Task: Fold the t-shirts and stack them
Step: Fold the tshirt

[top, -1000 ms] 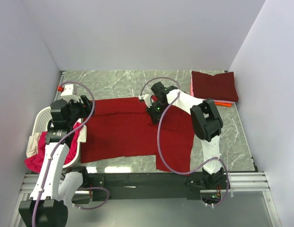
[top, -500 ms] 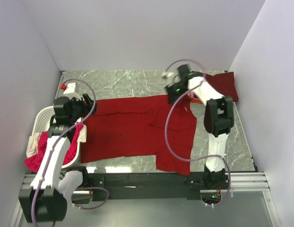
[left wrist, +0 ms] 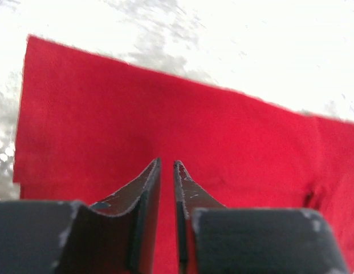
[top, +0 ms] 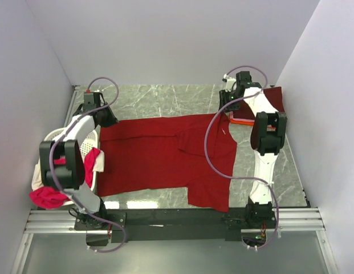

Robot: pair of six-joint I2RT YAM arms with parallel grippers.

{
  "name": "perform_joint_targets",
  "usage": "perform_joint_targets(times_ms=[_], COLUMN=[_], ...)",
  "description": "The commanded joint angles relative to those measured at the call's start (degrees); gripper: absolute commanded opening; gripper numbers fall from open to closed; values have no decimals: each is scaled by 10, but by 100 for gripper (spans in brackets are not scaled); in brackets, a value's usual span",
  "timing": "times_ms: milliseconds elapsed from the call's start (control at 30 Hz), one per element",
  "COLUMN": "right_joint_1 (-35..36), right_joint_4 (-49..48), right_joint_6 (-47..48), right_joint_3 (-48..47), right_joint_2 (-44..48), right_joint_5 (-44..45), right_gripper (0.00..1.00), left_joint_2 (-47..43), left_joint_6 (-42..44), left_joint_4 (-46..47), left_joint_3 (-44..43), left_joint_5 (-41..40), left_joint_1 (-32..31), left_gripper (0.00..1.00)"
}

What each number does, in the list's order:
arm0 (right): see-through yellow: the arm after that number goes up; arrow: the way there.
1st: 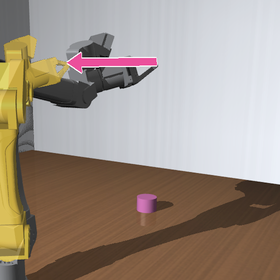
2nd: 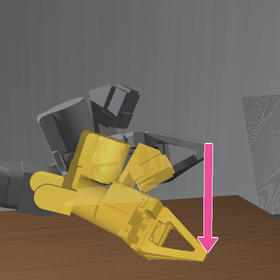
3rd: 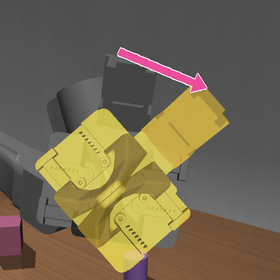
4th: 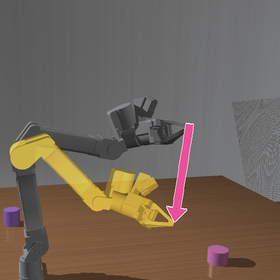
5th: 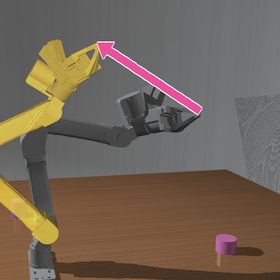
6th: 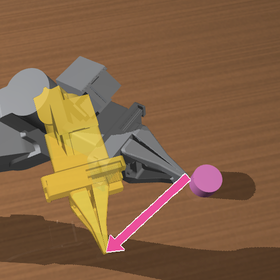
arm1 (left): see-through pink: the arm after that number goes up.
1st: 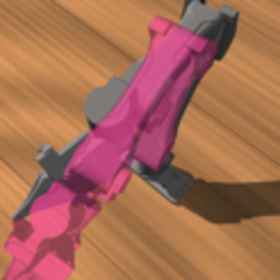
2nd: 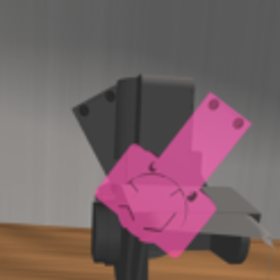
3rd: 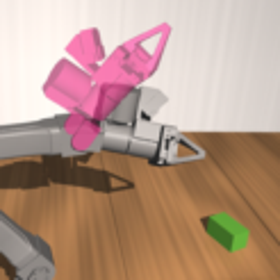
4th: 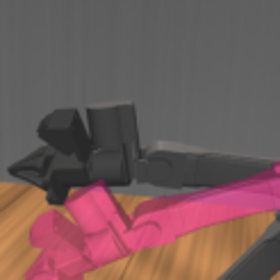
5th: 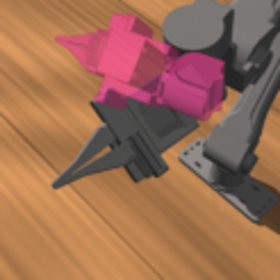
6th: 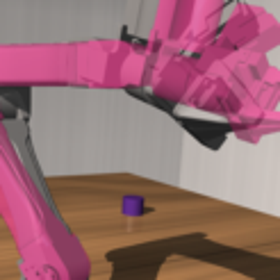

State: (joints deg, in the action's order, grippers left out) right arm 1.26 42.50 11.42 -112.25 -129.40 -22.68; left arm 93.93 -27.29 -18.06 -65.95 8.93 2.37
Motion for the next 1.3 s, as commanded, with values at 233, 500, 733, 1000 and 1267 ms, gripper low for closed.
perform_joint_targets(times_ms=[233, 500, 733, 1000, 1267], right_joint_1=[6, 13, 15, 20, 22], right_joint_4=[-2, 28, 26, 42, 43], right_joint_6=[-40, -55, -60, -61, -61], right_joint_3=[-44, -90, -69, -97, -163], right_joint_2=[-37, -80, -65, -85, -109], right_joint_5=[16, 11, 25, 20, 47], right_gripper=[48, 41, 39, 29, 0], left_joint_2=[132, 195, 205, 227, 254], left_joint_6=[-35, -36, -36, -38, -49], left_joint_4=[-15, -29, -21, -19, -27], left_joint_3=[-117, -146, -138, -136, -152], left_joint_5=[-36, -48, -49, -36, -17], left_joint_1=[-3, 0, 14, 25, 54], left_gripper=[17, 15, 14, 13, 1])
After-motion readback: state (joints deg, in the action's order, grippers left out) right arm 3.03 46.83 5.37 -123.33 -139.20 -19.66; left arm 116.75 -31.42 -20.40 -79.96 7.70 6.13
